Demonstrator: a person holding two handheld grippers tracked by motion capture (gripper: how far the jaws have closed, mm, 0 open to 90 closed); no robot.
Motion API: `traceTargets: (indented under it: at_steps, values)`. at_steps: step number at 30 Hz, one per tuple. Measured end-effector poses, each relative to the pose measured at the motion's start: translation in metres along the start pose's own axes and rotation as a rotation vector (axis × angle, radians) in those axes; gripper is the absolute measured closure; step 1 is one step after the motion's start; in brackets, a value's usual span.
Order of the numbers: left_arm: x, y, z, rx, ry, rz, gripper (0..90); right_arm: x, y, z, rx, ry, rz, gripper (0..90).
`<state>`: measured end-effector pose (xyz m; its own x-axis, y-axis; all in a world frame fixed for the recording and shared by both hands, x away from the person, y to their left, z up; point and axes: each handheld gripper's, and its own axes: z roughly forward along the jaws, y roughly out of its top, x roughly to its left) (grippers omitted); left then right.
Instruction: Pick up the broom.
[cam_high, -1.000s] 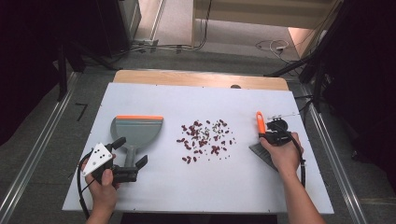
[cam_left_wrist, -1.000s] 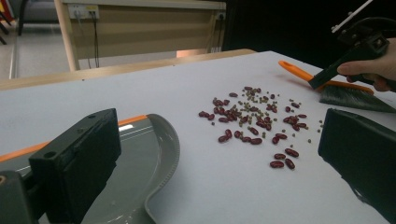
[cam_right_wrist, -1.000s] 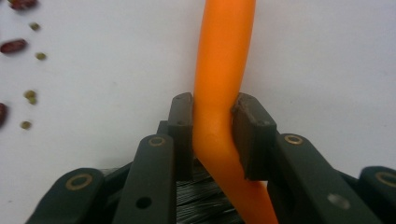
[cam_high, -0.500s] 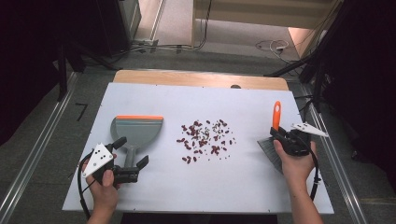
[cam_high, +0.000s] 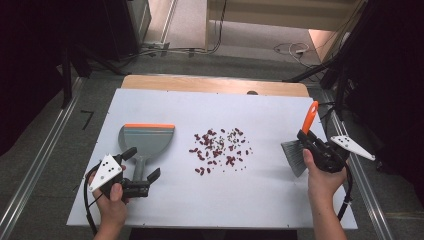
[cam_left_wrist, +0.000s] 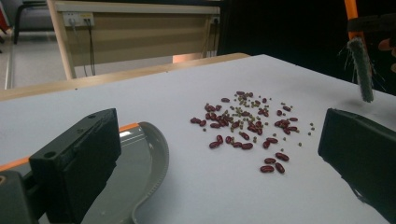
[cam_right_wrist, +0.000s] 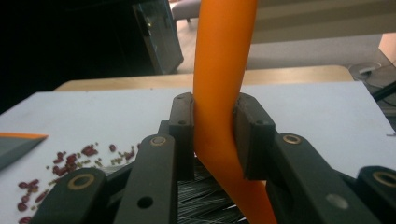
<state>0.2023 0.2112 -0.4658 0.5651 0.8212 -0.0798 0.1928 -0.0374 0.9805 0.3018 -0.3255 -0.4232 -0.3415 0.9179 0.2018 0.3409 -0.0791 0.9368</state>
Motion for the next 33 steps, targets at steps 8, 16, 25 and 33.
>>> traceTargets:
  at_steps: [8,16,25,33]
  values:
    - [-0.007,0.004,0.0,-0.02,-0.024,-0.004,0.3,0.019,0.007,-0.007,-0.044,0.056,-0.026,69.4]
    - [-0.023,0.017,0.002,-0.057,-0.143,-0.034,2.0,0.059,0.011,-0.01,-0.067,0.157,-0.057,69.4]
    - [-0.039,0.022,0.01,-0.03,-0.162,-0.025,2.2,0.101,0.01,-0.008,-0.068,0.256,-0.108,69.3]
    - [-0.061,0.024,0.022,0.003,-0.156,-0.015,4.5,0.126,0.008,-0.01,-0.079,0.312,-0.12,69.3]
